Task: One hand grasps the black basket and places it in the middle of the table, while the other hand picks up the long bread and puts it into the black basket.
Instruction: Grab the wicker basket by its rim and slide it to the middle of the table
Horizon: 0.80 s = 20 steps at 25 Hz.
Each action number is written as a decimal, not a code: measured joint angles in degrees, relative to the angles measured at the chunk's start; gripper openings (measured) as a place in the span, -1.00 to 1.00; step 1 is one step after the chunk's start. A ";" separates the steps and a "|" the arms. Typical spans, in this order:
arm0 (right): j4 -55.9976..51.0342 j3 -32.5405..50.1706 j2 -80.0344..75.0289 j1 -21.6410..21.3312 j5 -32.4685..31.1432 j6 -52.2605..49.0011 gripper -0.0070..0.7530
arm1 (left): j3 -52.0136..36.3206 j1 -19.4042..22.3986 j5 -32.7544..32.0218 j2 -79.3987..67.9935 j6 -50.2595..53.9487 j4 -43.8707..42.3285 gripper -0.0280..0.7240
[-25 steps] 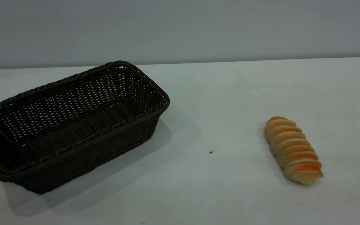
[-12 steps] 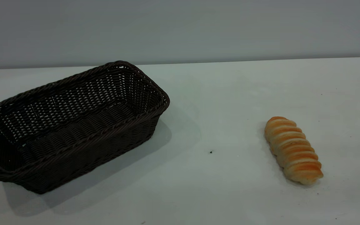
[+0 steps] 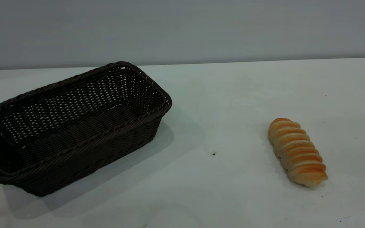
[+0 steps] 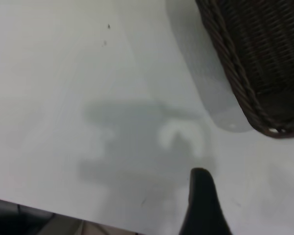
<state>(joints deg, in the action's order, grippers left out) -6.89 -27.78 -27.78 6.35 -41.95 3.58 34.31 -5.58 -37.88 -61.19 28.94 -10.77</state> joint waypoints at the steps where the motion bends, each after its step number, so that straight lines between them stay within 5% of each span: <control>1: 0.00 0.00 -0.12 0.00 1.02 0.16 -0.06 | 1.10 0.00 0.51 -2.73 0.24 0.00 0.58; 6: 0.19 0.00 -0.83 0.00 4.37 0.34 0.10 | 7.68 0.00 2.28 -16.32 0.85 0.00 0.58; 20: 0.30 0.00 -5.84 0.00 6.62 0.44 0.11 | 18.28 0.00 3.29 -41.49 0.96 2.77 0.58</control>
<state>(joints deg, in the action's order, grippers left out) -6.59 -27.78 -33.63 6.35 -35.33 4.02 52.58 -5.58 -34.59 -102.67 29.90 -8.00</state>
